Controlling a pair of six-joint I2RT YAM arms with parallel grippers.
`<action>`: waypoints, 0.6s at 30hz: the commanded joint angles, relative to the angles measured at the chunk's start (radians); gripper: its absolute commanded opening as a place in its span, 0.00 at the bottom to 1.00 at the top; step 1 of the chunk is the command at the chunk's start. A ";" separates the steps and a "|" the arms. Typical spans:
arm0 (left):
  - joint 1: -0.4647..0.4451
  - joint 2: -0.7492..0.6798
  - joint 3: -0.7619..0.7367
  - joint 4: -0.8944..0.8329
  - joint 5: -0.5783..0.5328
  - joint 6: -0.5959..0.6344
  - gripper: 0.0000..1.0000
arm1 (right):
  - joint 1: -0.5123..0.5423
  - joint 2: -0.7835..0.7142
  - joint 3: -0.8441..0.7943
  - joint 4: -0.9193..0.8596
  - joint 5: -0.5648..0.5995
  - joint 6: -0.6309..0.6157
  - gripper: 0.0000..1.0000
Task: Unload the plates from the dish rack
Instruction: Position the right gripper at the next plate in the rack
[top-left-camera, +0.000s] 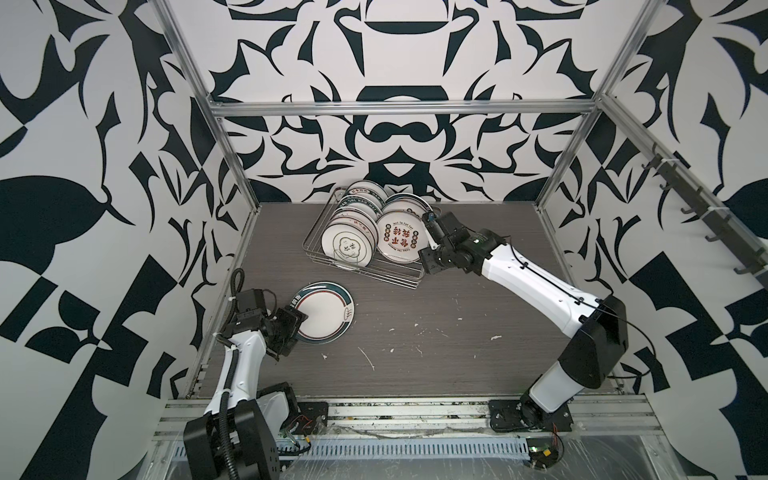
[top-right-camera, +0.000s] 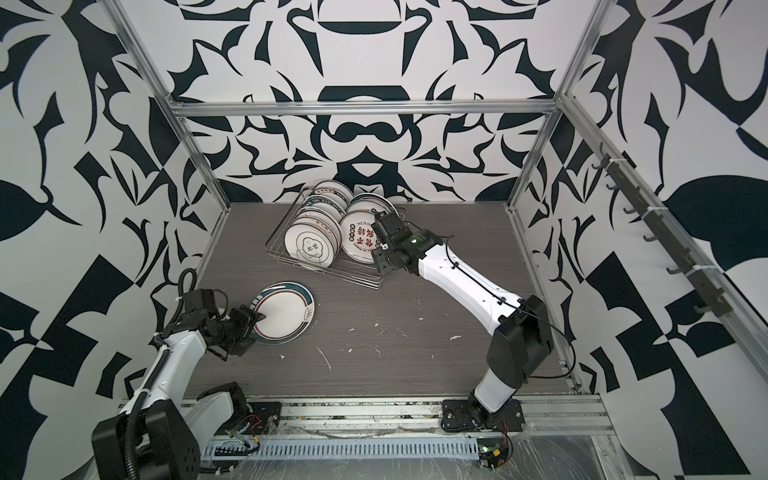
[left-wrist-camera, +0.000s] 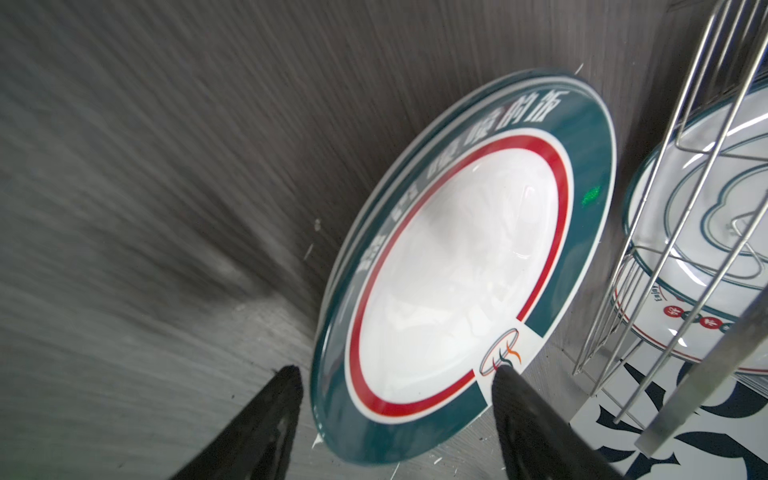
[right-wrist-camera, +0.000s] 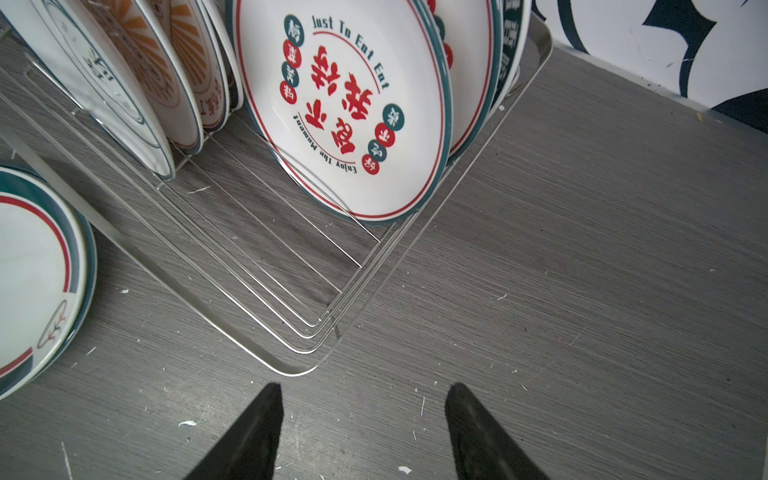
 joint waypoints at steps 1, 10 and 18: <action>0.002 0.043 0.038 -0.015 -0.012 0.031 0.76 | -0.004 -0.042 -0.007 0.027 0.001 -0.013 0.67; -0.005 0.021 0.089 -0.092 -0.027 0.050 0.77 | -0.042 -0.031 0.005 0.045 -0.041 -0.040 0.67; -0.005 -0.104 0.207 -0.115 0.028 0.039 0.82 | -0.131 0.035 0.117 0.089 -0.128 -0.121 0.67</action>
